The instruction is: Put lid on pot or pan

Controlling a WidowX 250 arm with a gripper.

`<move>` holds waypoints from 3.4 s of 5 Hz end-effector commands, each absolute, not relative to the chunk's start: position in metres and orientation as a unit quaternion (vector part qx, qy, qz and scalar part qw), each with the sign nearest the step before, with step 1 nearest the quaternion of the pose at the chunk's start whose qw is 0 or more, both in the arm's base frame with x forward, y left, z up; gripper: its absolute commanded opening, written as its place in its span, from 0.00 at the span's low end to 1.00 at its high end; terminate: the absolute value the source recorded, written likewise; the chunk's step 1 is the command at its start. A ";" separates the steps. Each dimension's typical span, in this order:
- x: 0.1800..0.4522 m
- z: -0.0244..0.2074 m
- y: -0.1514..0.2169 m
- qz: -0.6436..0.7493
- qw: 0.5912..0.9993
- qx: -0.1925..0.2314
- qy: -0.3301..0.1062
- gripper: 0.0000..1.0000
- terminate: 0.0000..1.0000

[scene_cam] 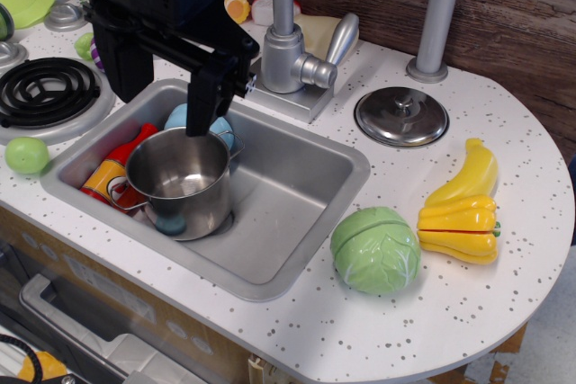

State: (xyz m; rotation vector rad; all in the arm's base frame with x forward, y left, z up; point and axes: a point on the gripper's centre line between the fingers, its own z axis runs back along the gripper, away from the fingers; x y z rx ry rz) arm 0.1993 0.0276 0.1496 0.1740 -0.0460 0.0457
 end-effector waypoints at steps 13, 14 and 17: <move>0.448 0.032 -0.033 -0.010 0.993 0.006 -0.120 1.00 0.00; 0.448 0.025 -0.033 0.003 0.993 0.006 -0.118 0.00 0.00; 0.428 0.070 -0.051 0.041 0.997 0.000 -0.062 0.00 0.00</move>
